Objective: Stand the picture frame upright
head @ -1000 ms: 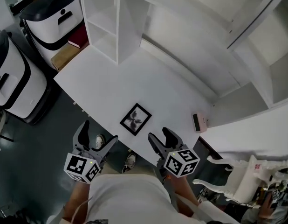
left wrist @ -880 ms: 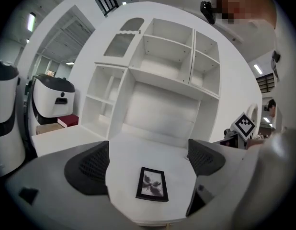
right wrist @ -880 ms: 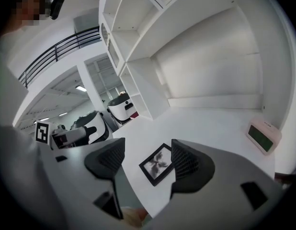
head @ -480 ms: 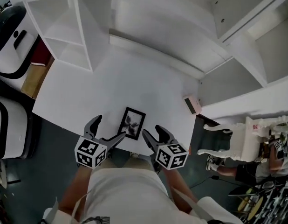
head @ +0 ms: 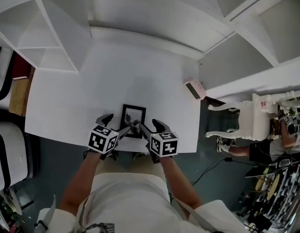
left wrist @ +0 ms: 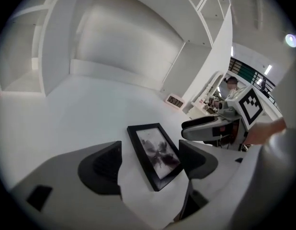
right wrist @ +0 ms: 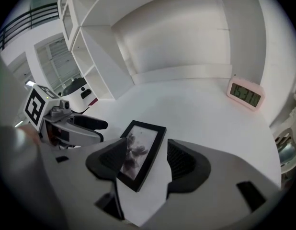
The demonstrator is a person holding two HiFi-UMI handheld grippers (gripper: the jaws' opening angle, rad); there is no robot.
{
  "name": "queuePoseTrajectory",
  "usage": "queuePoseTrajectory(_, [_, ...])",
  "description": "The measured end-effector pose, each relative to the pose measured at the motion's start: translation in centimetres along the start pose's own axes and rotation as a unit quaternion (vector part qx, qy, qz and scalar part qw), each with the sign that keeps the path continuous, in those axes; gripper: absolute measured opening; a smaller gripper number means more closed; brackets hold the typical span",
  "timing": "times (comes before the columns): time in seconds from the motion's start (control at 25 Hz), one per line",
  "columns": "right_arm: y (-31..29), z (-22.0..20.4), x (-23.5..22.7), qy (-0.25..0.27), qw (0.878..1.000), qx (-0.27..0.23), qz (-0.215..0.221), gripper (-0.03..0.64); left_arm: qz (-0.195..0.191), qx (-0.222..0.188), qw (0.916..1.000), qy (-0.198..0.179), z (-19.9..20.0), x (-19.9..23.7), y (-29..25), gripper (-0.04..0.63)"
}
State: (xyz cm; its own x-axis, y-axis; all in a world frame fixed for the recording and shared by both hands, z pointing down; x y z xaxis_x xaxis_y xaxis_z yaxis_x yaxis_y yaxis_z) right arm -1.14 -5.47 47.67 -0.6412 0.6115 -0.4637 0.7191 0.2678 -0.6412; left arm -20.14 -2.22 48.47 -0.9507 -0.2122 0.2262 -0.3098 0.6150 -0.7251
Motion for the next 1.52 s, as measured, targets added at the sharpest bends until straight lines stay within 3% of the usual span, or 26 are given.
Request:
queuePoseTrajectory(0.24, [-1.3,-1.2,-1.6,0.011,0.999,0.038,0.014,0.262,0.03,0.048,0.9984,-0.003,-0.3,-0.5,-3.1,0.265])
queuePoseTrajectory(0.36, [-2.7,-1.4,-2.9,0.016,0.998,0.053,0.018,0.262,0.043,0.063,0.9971,0.006,-0.5,-0.5,-4.3,0.252])
queuePoseTrajectory(0.52, [-4.7,-1.3,-3.2,0.03,0.997,0.063,0.035,0.262,0.062,0.066,0.9958,0.012,-0.5,0.2,-5.4,0.245])
queuePoseTrajectory(0.8, [-5.4,-1.7,-2.4,0.048,0.997,0.053,0.022,0.24,0.096,0.075,0.9926,-0.002,-0.4,-0.1,-6.0,0.182])
queuePoseTrajectory(0.84, [-5.6,-1.8,-2.2,0.044,0.997,0.052,0.02,0.24,0.1,0.074,0.9922,-0.001,-0.5,-0.4,-6.1,0.118])
queuePoseTrajectory(0.88, [-5.7,-1.8,-2.0,0.038,0.998,0.05,0.017,0.249,0.105,0.072,0.9918,-0.002,-0.5,-0.8,-6.1,0.114])
queuePoseTrajectory(1.08, [-5.3,-1.2,-3.0,0.011,1.0,0.006,0.003,0.17,0.101,0.054,0.9934,-0.01,0.2,-0.8,-6.3,0.11])
queuePoseTrajectory(1.52, [-5.6,5.1,-6.7,0.05,0.993,-0.105,0.005,0.183,0.094,-0.075,0.9927,-0.009,6.6,0.9,-9.6,0.109])
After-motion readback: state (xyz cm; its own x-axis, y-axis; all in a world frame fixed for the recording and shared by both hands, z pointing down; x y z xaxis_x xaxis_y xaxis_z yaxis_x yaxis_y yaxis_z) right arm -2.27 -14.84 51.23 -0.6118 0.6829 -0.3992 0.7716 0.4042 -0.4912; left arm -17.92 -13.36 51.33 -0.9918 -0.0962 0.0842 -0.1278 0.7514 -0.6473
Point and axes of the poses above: the fingertips, and each gripper's own axes: y backward along the fingers, x to its left, z out of its top, the point moved 8 cm from there along y, backward along the fingers, and after that the axes turned 14 degrees about z, right-handed, at the moved point
